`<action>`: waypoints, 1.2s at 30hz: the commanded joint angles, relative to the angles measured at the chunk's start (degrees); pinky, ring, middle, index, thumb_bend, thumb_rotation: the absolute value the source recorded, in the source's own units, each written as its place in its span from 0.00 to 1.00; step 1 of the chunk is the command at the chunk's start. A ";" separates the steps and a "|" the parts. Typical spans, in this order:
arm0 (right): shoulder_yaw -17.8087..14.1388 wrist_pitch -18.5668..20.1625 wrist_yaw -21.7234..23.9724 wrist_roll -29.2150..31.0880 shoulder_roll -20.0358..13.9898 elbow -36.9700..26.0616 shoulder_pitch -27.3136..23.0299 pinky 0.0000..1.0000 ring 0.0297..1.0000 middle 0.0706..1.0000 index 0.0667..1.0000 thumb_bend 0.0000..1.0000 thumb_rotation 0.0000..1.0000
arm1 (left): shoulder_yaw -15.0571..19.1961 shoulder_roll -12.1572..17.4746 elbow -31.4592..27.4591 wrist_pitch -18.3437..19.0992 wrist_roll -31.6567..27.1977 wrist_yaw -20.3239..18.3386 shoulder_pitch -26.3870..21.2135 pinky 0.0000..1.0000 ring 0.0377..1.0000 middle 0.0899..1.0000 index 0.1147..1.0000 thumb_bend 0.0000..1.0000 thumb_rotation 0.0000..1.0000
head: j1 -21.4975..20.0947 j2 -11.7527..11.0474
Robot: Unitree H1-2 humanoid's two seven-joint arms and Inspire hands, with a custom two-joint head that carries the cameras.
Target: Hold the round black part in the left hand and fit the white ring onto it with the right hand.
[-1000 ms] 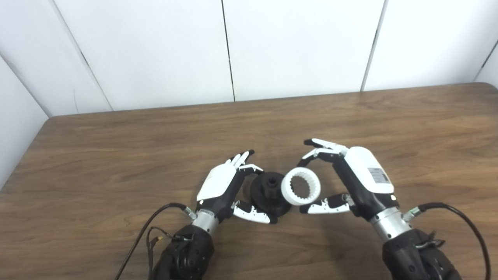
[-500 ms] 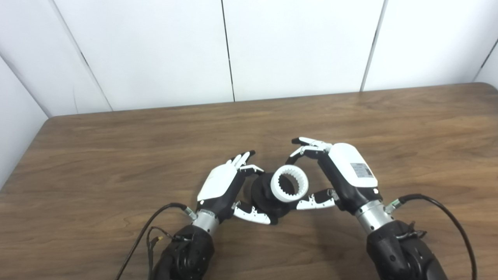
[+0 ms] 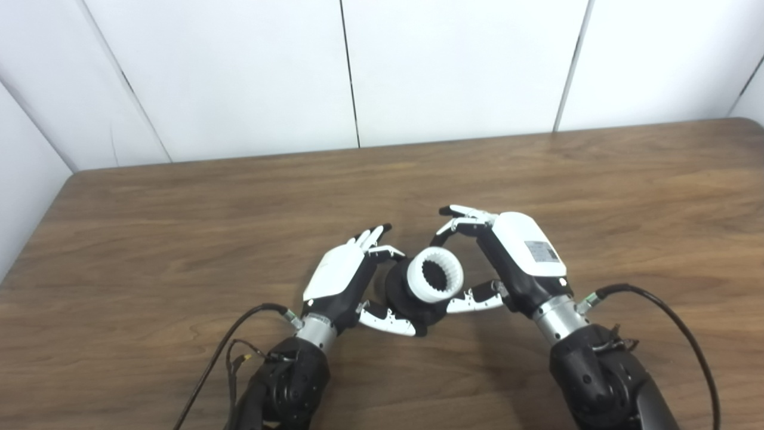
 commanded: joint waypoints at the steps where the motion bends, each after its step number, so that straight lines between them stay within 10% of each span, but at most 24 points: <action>1: 0.11 -0.52 -0.13 -0.18 0.80 -1.34 -2.43 0.83 0.83 0.84 0.46 0.52 0.15 | -0.19 0.06 -2.41 -0.51 0.69 0.47 -1.77 1.00 1.00 1.00 0.57 0.94 0.32 | -0.06 0.09; 25: 2.30 -0.20 3.54 -1.73 1.23 -0.64 -5.76 0.82 0.82 0.84 0.46 0.52 0.15 | -0.98 -0.76 -2.14 -0.42 0.39 1.01 -1.96 1.00 1.00 1.00 0.55 0.96 0.28 | 0.81 0.79; 29: 2.93 3.63 10.24 -4.18 0.24 -1.62 -6.01 0.82 0.87 0.90 0.70 0.82 0.29 | -0.97 -0.70 -2.41 -0.13 0.32 0.67 -1.94 1.00 1.00 1.00 0.56 0.95 0.29 | 0.76 0.93; 36: 2.51 5.02 14.51 -4.15 -1.44 -2.99 -6.09 0.84 0.90 0.95 0.85 0.99 0.43 | -0.72 -0.60 -2.58 0.12 -0.24 0.27 -2.04 1.00 1.00 1.00 0.57 0.96 0.33 | 0.51 1.12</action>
